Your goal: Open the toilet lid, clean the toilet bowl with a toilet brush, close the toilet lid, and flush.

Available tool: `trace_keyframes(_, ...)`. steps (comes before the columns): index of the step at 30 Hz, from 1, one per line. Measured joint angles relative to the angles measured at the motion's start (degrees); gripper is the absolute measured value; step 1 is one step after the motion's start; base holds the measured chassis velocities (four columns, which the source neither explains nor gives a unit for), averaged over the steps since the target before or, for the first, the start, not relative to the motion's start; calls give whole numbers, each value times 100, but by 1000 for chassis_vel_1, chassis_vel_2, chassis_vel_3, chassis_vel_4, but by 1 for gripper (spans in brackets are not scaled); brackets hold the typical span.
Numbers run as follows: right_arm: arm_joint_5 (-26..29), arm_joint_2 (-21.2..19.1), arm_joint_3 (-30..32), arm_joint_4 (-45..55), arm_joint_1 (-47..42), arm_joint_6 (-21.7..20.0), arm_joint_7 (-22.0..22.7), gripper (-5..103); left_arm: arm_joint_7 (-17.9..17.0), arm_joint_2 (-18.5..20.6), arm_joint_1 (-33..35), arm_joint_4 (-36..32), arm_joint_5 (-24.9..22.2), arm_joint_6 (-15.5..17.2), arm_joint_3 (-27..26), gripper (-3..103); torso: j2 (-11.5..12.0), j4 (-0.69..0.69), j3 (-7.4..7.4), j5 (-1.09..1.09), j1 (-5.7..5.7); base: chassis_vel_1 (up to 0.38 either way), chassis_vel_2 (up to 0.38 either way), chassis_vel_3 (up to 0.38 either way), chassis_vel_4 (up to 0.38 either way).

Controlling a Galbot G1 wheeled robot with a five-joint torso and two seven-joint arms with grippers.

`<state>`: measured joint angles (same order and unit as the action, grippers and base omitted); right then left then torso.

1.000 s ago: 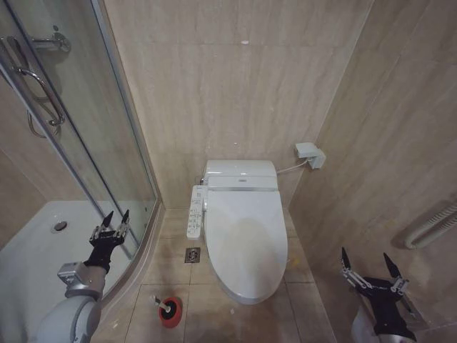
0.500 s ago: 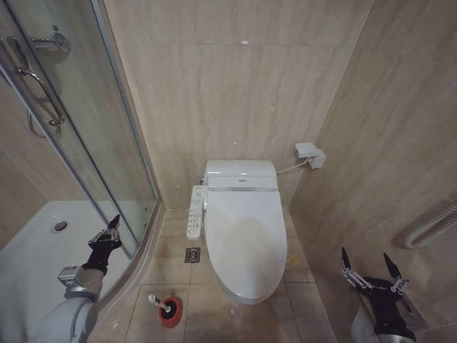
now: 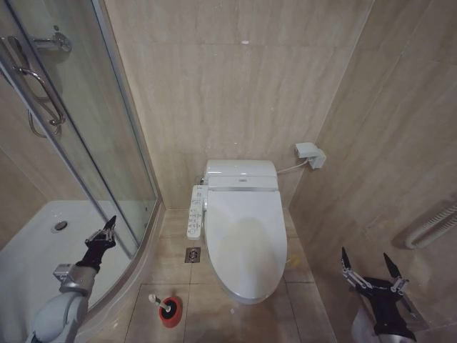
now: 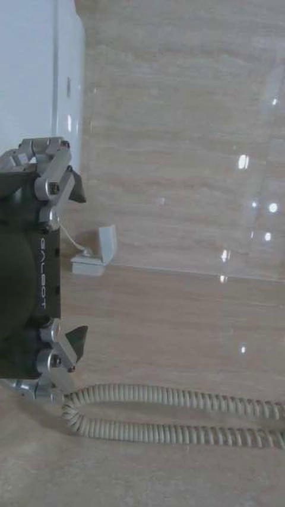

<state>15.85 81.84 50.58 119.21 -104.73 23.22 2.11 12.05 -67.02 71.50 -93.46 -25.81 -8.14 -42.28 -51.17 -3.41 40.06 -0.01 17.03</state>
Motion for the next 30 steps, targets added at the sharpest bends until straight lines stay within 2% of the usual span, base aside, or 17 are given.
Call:
trace_keyframes(9,0,0,0,0,0,0,0,100,-93,-60,-168,22,-16,-81,184,0,0,0,0,1,0,0,0,0,0)
trace_keyframes(20,0,0,0,0,0,0,0,100,-14,281,-642,410,-252,-83,242,0,0,-1,0,0,0,0,0,0,0)
trace_keyframes(30,0,0,0,0,0,0,0,100,19,263,-602,402,-274,-76,295,0,0,0,0,0,0,0,0,0,0)
